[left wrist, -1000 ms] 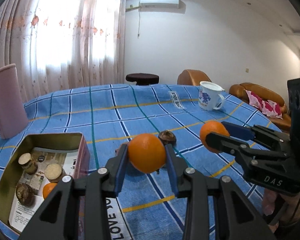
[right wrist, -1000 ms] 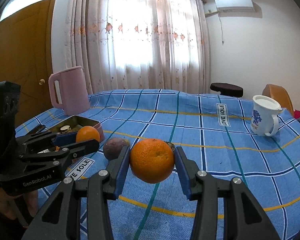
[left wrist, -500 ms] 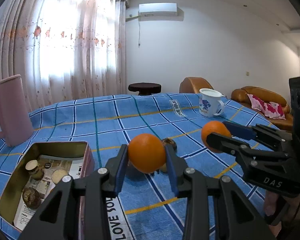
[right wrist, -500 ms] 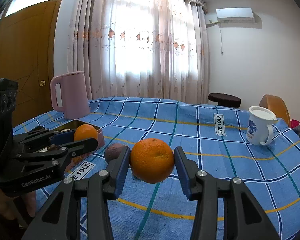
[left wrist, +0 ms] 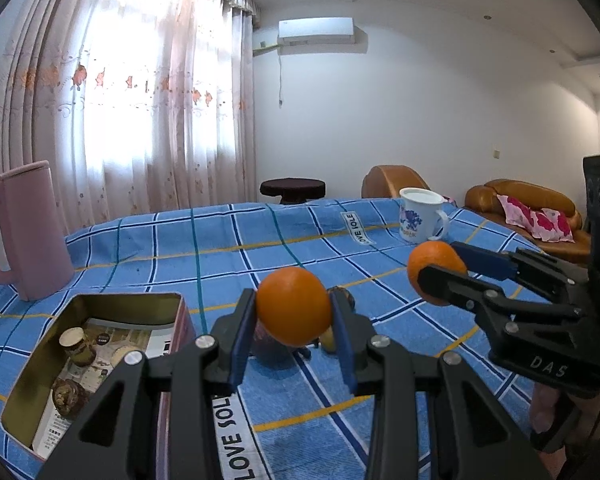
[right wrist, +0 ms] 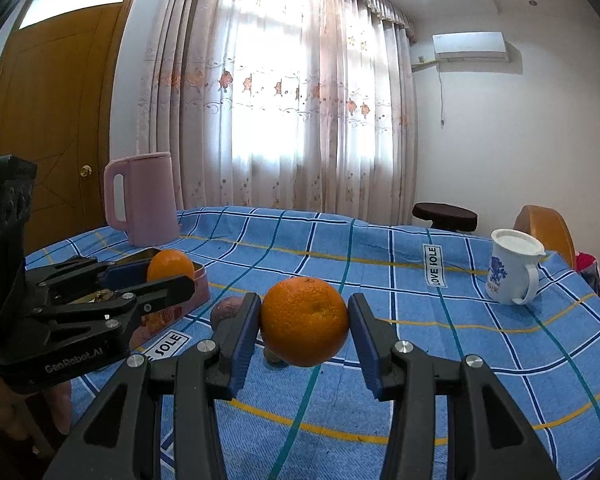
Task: Organize fruits
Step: 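Carry both held oranges over the metal tin box and release them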
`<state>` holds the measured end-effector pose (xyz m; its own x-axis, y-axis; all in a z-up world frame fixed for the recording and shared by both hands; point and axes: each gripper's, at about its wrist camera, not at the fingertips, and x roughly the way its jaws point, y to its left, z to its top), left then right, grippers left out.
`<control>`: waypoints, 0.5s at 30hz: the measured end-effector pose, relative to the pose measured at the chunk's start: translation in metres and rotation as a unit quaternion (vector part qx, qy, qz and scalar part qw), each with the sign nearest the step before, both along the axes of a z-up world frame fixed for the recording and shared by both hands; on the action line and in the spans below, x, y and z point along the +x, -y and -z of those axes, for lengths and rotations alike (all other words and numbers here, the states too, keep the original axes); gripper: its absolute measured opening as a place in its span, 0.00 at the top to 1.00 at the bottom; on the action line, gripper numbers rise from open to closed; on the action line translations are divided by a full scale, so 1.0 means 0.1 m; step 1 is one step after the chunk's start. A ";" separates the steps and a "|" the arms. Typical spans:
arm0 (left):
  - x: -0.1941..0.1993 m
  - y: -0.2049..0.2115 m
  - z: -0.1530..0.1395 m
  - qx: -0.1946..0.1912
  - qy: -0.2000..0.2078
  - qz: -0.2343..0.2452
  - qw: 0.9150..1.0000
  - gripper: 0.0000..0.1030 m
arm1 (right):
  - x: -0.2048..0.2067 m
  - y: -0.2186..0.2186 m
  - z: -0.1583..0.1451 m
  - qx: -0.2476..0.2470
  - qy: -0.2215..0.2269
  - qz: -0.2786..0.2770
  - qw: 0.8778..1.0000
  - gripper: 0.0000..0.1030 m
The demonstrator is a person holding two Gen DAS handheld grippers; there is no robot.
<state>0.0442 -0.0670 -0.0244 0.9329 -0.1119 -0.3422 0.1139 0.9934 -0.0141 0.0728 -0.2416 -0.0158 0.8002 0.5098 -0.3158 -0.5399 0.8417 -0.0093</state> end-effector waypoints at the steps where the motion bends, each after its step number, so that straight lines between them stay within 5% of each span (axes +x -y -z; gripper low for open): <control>1: 0.00 0.00 0.00 0.001 0.000 0.000 1.000 0.63 | 0.00 0.00 0.00 -0.001 0.000 0.000 1.000 0.54; 15: -0.14 -0.87 -0.15 -0.038 -0.024 -0.084 0.995 0.63 | 0.01 -0.66 -0.17 -0.008 -0.011 -0.083 0.996 0.54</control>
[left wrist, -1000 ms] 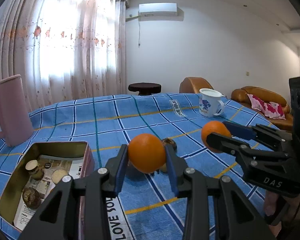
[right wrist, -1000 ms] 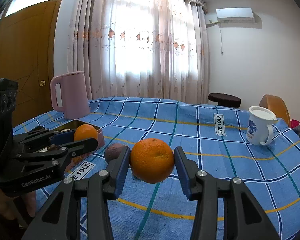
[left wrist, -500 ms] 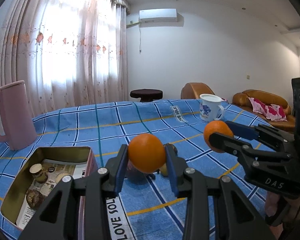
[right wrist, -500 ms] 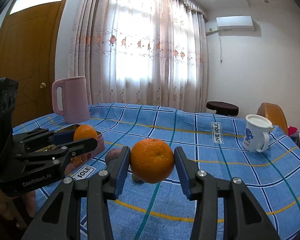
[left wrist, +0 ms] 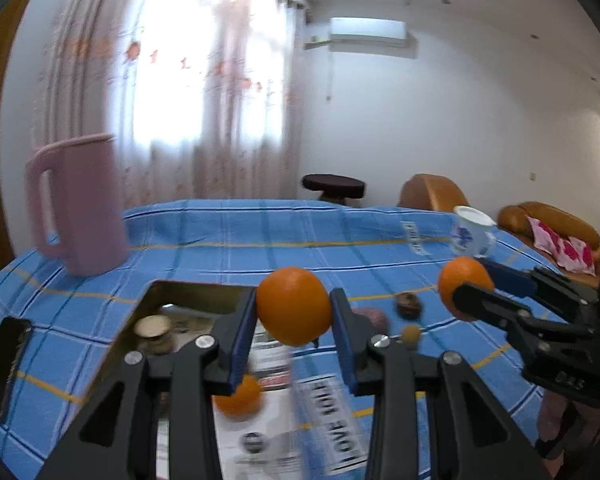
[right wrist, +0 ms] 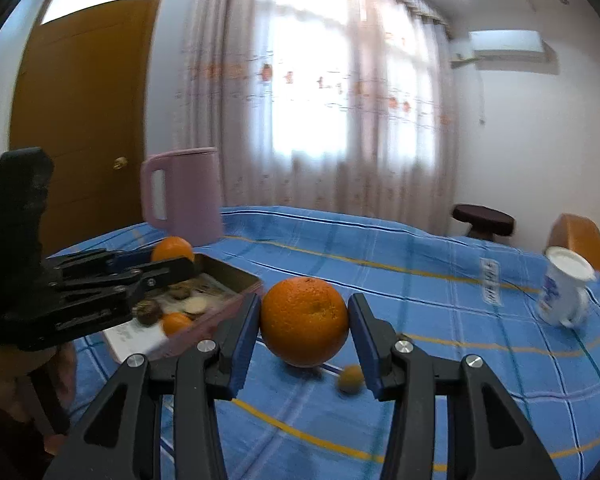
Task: Organize fruits
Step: 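Carry both held oranges over the metal tin box and release them, then grasp the purple round fruit with the left tool while the right tool grasps a yellow-brown fruit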
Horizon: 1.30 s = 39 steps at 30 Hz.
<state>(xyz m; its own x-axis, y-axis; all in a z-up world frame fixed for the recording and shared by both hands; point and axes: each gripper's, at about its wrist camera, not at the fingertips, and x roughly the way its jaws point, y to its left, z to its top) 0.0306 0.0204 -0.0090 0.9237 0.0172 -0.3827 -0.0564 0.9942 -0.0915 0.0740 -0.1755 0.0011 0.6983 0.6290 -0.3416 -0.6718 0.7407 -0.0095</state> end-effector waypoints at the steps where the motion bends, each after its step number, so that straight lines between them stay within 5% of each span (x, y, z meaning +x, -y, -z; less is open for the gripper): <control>1: 0.00 -0.06 0.01 -0.001 -0.002 -0.006 1.000 0.63 | -0.02 -0.08 -0.01 -0.003 0.002 -0.010 1.000 0.54; 14: -0.08 -0.69 0.25 -0.018 -0.054 -0.062 0.996 0.63 | -0.23 -1.11 0.10 -0.051 -0.013 -0.112 0.992 0.54; 28: -0.05 -0.79 0.40 -0.014 -0.086 -0.073 0.994 0.61 | -0.19 -1.47 0.37 -0.110 -0.048 -0.136 0.983 0.54; 32: -0.05 -0.78 0.37 -0.007 -0.079 -0.084 0.993 0.39 | -0.23 -1.50 0.38 -0.116 -0.049 -0.145 0.981 0.53; 39: -0.11 -0.69 0.25 -0.012 -0.056 -0.078 0.995 0.24 | -0.23 -1.11 0.23 -0.096 -0.029 -0.114 0.988 0.50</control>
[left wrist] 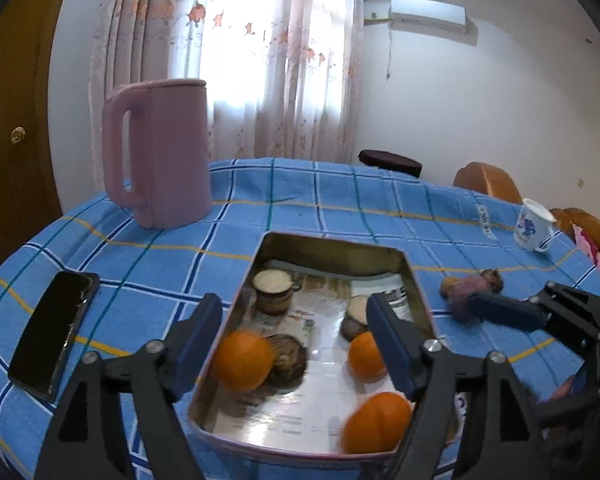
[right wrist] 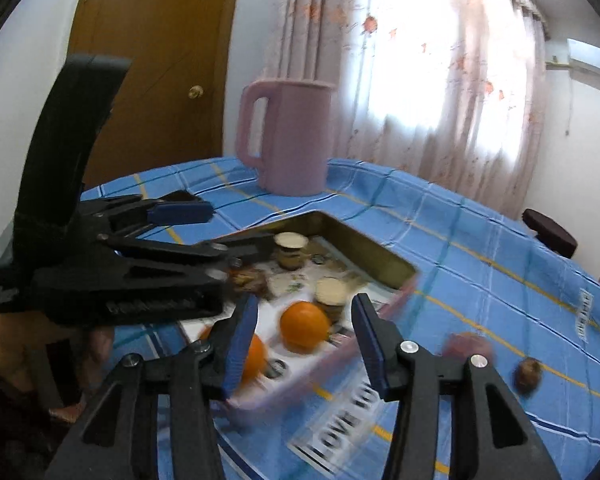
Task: Organize fruits
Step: 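Grasp the purple round fruit with the left tool while the right tool grasps a yellow-brown fruit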
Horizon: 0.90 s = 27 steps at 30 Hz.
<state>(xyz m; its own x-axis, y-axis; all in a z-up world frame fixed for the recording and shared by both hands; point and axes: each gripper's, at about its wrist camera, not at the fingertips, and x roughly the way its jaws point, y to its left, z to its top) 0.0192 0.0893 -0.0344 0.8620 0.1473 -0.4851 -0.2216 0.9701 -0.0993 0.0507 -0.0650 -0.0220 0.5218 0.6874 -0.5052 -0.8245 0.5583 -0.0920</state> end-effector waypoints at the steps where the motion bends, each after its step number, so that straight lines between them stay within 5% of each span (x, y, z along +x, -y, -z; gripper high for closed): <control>1: 0.00 0.04 -0.01 0.000 0.003 0.004 1.000 0.21 | 0.02 0.10 -0.02 0.002 0.003 0.009 1.000 0.50; 7: 0.09 0.38 -0.08 0.001 0.011 0.045 0.999 0.12 | 0.46 0.81 -0.03 -0.013 -0.008 0.119 0.993 0.50; 12: 0.22 0.69 -0.13 0.012 0.006 0.080 0.997 0.09 | 0.89 1.10 0.09 -0.026 -0.059 0.180 0.982 0.50; 18: 0.35 0.87 -0.12 0.018 -0.003 0.092 0.996 0.07 | 1.08 0.98 0.31 -0.063 -0.112 0.164 0.978 0.51; 20: 0.38 0.90 -0.11 0.014 -0.007 0.095 0.995 0.07 | 1.10 0.95 0.40 -0.078 -0.127 0.160 0.976 0.64; 23: 0.44 0.97 -0.09 0.021 -0.012 0.099 0.995 0.07 | 1.21 0.98 0.50 -0.073 -0.168 0.148 0.972 0.71; 27: 0.55 1.16 -0.08 0.031 -0.021 0.116 0.993 0.07 | 1.12 1.10 0.43 -0.063 -0.140 0.157 0.976 0.71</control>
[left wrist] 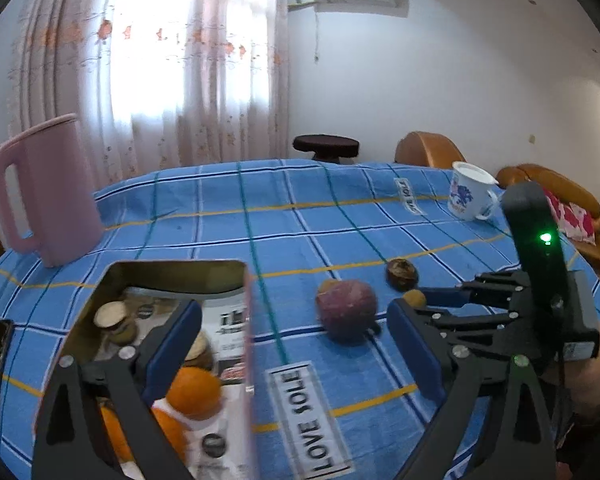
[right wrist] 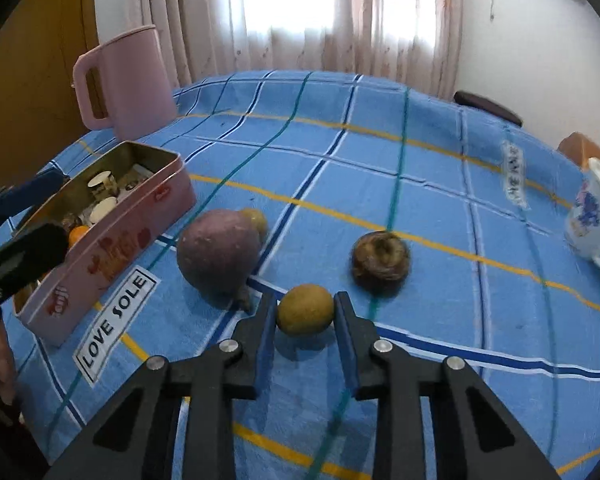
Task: Organize fruits
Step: 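Grasp the purple round fruit with the left tool while the right tool grasps a yellow-brown fruit, then carry the purple fruit and yellow-brown fruit over the metal tin box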
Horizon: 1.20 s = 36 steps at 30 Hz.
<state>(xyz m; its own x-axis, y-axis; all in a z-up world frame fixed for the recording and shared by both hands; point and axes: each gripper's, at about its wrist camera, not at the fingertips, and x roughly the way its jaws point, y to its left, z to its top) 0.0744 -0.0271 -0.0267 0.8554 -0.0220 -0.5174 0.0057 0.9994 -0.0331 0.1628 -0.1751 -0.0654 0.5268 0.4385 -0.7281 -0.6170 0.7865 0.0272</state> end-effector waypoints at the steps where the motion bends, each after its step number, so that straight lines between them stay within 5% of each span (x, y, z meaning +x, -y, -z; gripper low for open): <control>1: 0.04 0.05 0.01 0.002 -0.004 0.005 1.000 0.07 | 0.00 0.02 -0.01 0.001 0.003 0.004 1.000 0.71; 9: 0.42 0.38 0.14 0.025 -0.051 0.030 0.998 0.15 | 0.07 0.40 -0.12 0.031 0.023 0.054 0.998 0.71; 19: 0.79 0.51 0.41 0.035 -0.133 0.043 0.990 0.32 | 0.03 0.41 -0.15 0.039 0.036 0.053 0.997 0.70; 23: 0.79 0.44 0.39 0.038 -0.129 0.035 0.990 0.50 | 0.03 0.45 -0.16 0.047 0.034 0.055 0.997 0.70; 36: 0.39 0.25 0.24 -0.011 -0.063 0.029 0.998 0.50 | -0.07 0.49 -0.22 0.060 0.064 0.052 0.995 0.70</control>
